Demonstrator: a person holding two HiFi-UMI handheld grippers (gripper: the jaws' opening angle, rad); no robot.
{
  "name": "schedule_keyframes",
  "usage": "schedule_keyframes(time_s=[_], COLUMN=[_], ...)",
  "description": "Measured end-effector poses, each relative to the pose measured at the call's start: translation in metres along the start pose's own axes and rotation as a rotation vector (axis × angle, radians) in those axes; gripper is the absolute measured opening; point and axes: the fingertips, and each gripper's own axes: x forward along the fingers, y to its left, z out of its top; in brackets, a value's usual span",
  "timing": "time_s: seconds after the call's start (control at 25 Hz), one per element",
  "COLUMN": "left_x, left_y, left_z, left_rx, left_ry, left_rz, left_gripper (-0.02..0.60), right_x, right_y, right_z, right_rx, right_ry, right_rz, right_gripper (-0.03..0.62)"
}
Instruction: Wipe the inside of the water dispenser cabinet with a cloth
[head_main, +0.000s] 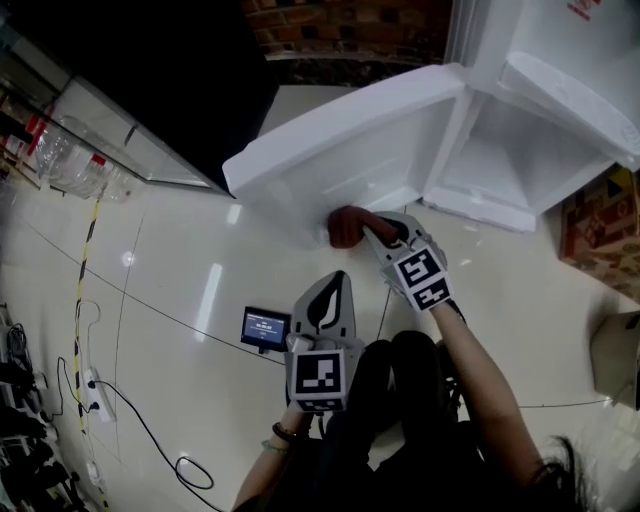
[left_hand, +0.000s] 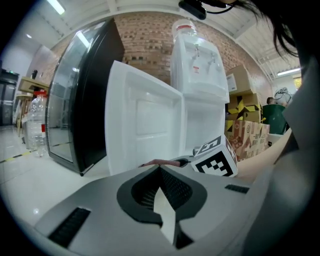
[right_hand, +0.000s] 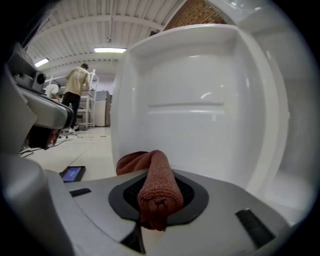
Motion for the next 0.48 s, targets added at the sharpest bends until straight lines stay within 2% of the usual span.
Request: schedule_keyframes(time_s=[0.16,0.28,0.36,0.48], left_x=[0.001,0.003,0.005,0.006], left_y=[0.007,0.004,0.002,-0.002], left_z=[-0.012,-0.012,-0.011,-0.01], left_rx=[0.027,0.031,0.038,0.048], left_ry=[0.017,0.019,0.016,0.019], left_rz=[-0.004,-0.012,-0.021,-0.028], left_gripper=[0.002,0.002,0.002,0.002], right_x=[-0.028,-0.055,-0.063,-0.065], right_y=[-0.078,-0.12,-0.132,-0.127], right_z=[-0.027,-0.041,-0.044,-0.042], right_rx=[0.092,0.143,0.144,0.113], right_ry=[0.027,0.042,0.05,0.046], right_rz=[-0.198,-0.3,-0.319,-0.302], right_gripper=[0.078,0.078,0.078,0.078])
